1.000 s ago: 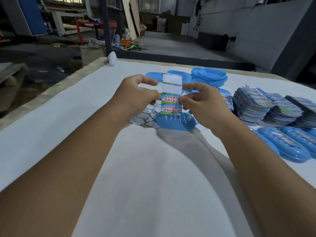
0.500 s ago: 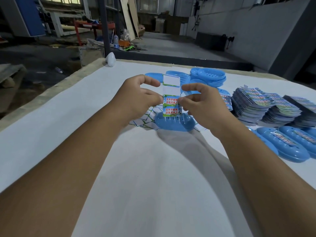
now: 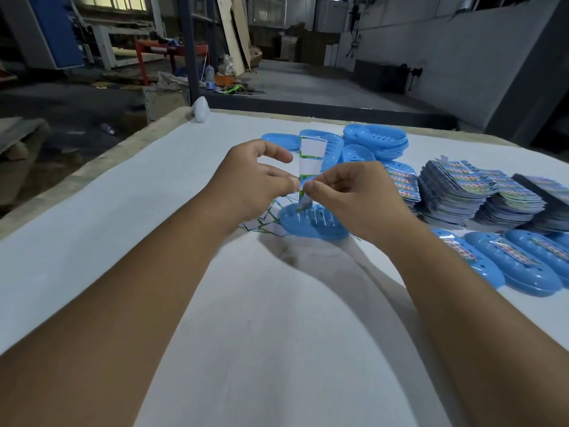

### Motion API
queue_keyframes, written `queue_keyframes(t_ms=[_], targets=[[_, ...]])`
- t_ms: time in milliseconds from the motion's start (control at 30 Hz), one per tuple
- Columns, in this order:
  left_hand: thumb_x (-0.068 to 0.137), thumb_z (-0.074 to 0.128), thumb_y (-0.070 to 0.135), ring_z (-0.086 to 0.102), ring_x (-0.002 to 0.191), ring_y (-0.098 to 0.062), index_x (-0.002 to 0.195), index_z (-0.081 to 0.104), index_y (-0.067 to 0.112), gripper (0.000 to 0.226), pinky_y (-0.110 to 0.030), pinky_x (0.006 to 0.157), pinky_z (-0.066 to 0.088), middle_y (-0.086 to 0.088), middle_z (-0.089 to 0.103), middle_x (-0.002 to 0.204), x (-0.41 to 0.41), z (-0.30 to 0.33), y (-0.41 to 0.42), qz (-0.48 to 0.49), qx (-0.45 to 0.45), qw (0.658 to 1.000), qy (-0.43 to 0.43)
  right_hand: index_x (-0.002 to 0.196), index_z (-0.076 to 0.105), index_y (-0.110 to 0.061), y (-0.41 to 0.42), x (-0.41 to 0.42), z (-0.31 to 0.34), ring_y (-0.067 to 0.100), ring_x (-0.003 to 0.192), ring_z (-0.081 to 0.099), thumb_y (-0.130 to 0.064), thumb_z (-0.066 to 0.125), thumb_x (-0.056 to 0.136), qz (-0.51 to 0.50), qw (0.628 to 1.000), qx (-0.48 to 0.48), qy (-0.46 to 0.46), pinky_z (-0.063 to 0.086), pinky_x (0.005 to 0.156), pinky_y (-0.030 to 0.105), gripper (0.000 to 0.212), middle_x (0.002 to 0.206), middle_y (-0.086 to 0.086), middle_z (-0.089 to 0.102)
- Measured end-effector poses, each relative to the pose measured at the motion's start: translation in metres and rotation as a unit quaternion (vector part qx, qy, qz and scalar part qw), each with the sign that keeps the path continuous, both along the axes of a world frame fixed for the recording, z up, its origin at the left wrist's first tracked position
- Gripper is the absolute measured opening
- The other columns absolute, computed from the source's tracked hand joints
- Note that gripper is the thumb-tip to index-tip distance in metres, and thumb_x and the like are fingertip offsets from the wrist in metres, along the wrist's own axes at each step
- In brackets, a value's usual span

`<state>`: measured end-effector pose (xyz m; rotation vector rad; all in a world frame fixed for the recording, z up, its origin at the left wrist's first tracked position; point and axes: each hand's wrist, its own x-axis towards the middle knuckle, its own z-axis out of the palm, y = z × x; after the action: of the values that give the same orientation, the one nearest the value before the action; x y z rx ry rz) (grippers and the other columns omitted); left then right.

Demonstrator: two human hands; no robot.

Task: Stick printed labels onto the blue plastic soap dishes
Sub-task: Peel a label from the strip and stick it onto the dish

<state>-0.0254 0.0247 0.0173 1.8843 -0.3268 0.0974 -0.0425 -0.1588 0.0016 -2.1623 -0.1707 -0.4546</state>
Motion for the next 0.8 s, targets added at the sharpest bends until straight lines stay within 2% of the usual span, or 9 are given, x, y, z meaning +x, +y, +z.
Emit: queue_keyframes(t_ms=[133,167,267,333,400,467,567,733,800], targets=[[0.082,0.080,0.017,0.073,0.081,-0.008,0.100,0.062,0.028,0.027,-0.032,0.079,0.058,0.012,0.077,0.077,0.000,-0.002,-0.002,-0.001,0.014,1.000,-0.009,0.068,0.077,-0.026,0.003,-0.002,0.001,0.022,0.060,0.066,-0.035,0.076,0.086,-0.018,1.000,-0.022,-0.008,0.056,0.060,0.038,0.020,0.064,-0.001,0.073],[0.082,0.080,0.018,0.073,0.079,-0.006,0.099,0.062,0.029,0.026,-0.028,0.074,0.057,0.013,0.077,0.076,0.000,-0.002,-0.002,-0.002,0.018,1.000,-0.015,0.065,0.076,-0.027,0.003,-0.002,0.001,0.021,0.058,0.065,-0.034,0.076,0.086,-0.019,0.999,-0.026,-0.010,0.056,0.059,0.039,0.021,0.063,-0.001,0.072],[0.083,0.078,0.016,0.068,0.064,0.002,0.096,0.061,0.029,0.025,-0.013,0.051,0.045,0.012,0.076,0.075,-0.002,-0.004,-0.004,-0.004,0.021,0.999,-0.032,0.063,0.075,-0.026,0.005,-0.003,0.000,0.008,0.048,0.053,-0.031,0.072,0.084,-0.025,0.999,-0.042,-0.014,0.047,0.053,0.028,0.022,0.057,-0.002,0.069],[0.083,0.076,0.013,0.062,0.055,0.003,0.093,0.061,0.028,0.024,-0.012,0.045,0.041,0.010,0.076,0.074,-0.003,-0.005,-0.006,-0.003,0.024,0.999,-0.045,0.066,0.076,-0.022,0.007,-0.004,-0.001,0.012,0.051,0.060,-0.030,0.070,0.083,-0.030,0.998,-0.056,-0.011,0.052,0.055,0.029,0.021,0.058,-0.003,0.070],[0.084,0.075,0.014,0.065,0.059,0.001,0.092,0.060,0.029,0.023,-0.016,0.054,0.045,0.010,0.076,0.074,-0.003,-0.006,-0.007,0.004,0.038,0.997,-0.060,0.068,0.077,-0.016,0.009,-0.005,-0.001,0.023,0.062,0.068,-0.030,0.067,0.082,-0.034,0.997,-0.065,-0.012,0.061,0.062,0.038,0.022,0.061,0.001,0.071],[0.084,0.075,0.015,0.067,0.065,0.000,0.089,0.060,0.030,0.022,-0.019,0.059,0.046,0.010,0.076,0.074,-0.003,-0.007,-0.009,0.009,0.048,0.996,-0.070,0.070,0.075,-0.010,0.011,-0.005,-0.001,0.030,0.067,0.068,-0.033,0.064,0.080,-0.037,0.996,-0.077,-0.021,0.060,0.065,0.045,0.027,0.063,0.008,0.071],[0.084,0.073,0.015,0.069,0.069,-0.005,0.087,0.058,0.031,0.022,-0.022,0.062,0.048,0.009,0.076,0.075,-0.002,-0.008,-0.010,0.013,0.058,0.995,-0.081,0.072,0.074,-0.006,0.013,-0.004,-0.002,0.036,0.071,0.065,-0.036,0.064,0.078,-0.045,0.994,-0.092,-0.035,0.059,0.064,0.047,0.032,0.065,0.014,0.069],[0.085,0.072,0.013,0.060,0.055,-0.002,0.083,0.054,0.030,0.024,-0.024,0.059,0.046,0.005,0.074,0.071,0.000,-0.010,-0.012,0.021,0.063,0.993,-0.098,0.074,0.074,-0.004,0.014,-0.002,-0.001,0.039,0.074,0.065,-0.033,0.065,0.079,-0.055,0.993,-0.095,-0.035,0.059,0.066,0.050,0.031,0.069,0.018,0.070],[0.084,0.072,0.014,0.063,0.059,-0.004,0.082,0.054,0.031,0.024,-0.024,0.060,0.047,0.005,0.075,0.072,0.000,-0.010,-0.012,0.026,0.061,0.993,-0.097,0.072,0.075,-0.005,0.014,-0.003,-0.001,0.037,0.074,0.066,-0.031,0.065,0.080,-0.055,0.994,-0.092,-0.032,0.059,0.066,0.049,0.028,0.068,0.016,0.070]])
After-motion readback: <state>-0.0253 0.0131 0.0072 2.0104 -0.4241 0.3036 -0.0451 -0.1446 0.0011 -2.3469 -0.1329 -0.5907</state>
